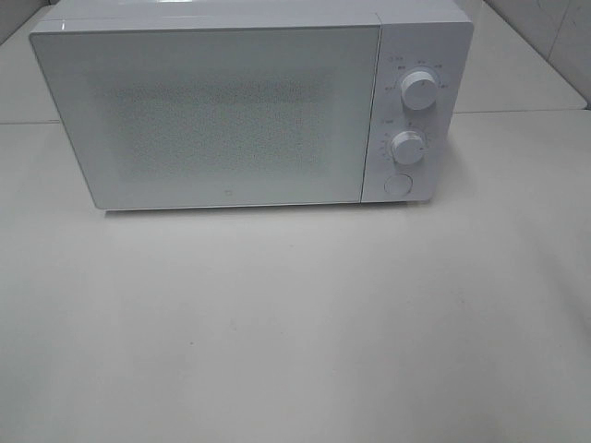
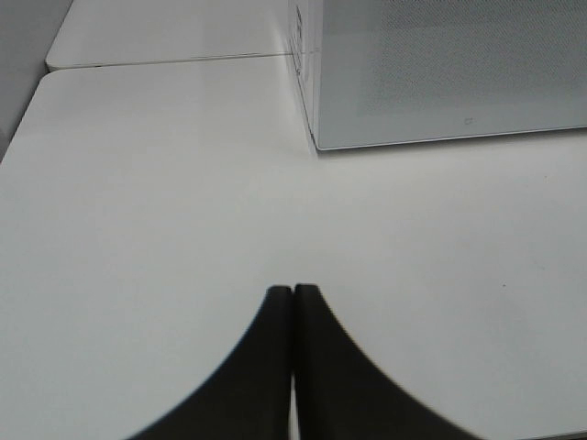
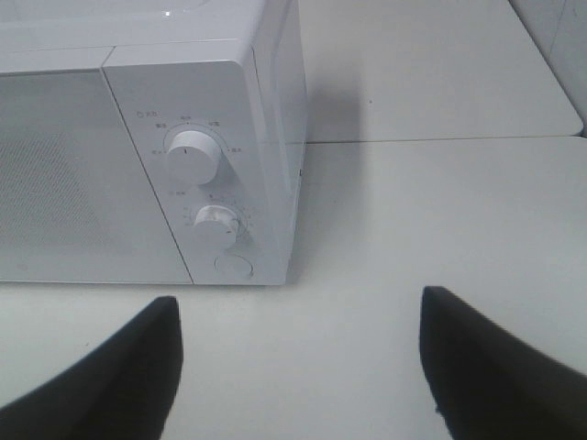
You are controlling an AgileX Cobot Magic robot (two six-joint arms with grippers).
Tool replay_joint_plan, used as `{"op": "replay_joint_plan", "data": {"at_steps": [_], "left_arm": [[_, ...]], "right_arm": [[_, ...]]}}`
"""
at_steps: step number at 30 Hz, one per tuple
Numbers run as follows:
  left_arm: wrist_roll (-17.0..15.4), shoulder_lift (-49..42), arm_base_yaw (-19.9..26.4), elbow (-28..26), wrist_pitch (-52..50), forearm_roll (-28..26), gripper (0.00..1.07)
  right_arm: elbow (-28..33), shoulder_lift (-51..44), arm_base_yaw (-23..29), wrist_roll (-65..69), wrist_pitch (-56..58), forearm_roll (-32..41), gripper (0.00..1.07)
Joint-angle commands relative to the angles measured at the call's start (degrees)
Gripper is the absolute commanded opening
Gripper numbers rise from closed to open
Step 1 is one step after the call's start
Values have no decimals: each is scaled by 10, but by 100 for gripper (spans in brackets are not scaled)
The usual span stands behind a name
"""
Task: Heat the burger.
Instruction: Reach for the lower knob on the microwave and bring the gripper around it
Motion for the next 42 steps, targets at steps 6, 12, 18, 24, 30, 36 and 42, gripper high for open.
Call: {"op": "replay_joint_plan", "data": {"at_steps": [6,12,18,24,30,36,42], "left_arm": [[-1,-11,1,2,-6,-3,0],[-1,-11,1,2,-6,-3,0],[-1,-11,1,2,-6,-3,0],[-1,-11,1,2,-6,-3,0],[-1,-11,1,2,-6,-3,0],[-1,-11,1,2,-6,-3,0],[-1,-11,1,2,-6,-3,0]], "right_arm": [[-2,141,1,5,-193,5,71],[-2,262,1,2,-348,5,71],[-2,360,1,2,-441,-3,71],[-2,427,13,2,-491,-28,71],[-2,493,69,-3,-563,-9,71],[-2,547,128,-46,-623,92,70],[-2,588,179,-112,-694,170,70]]}}
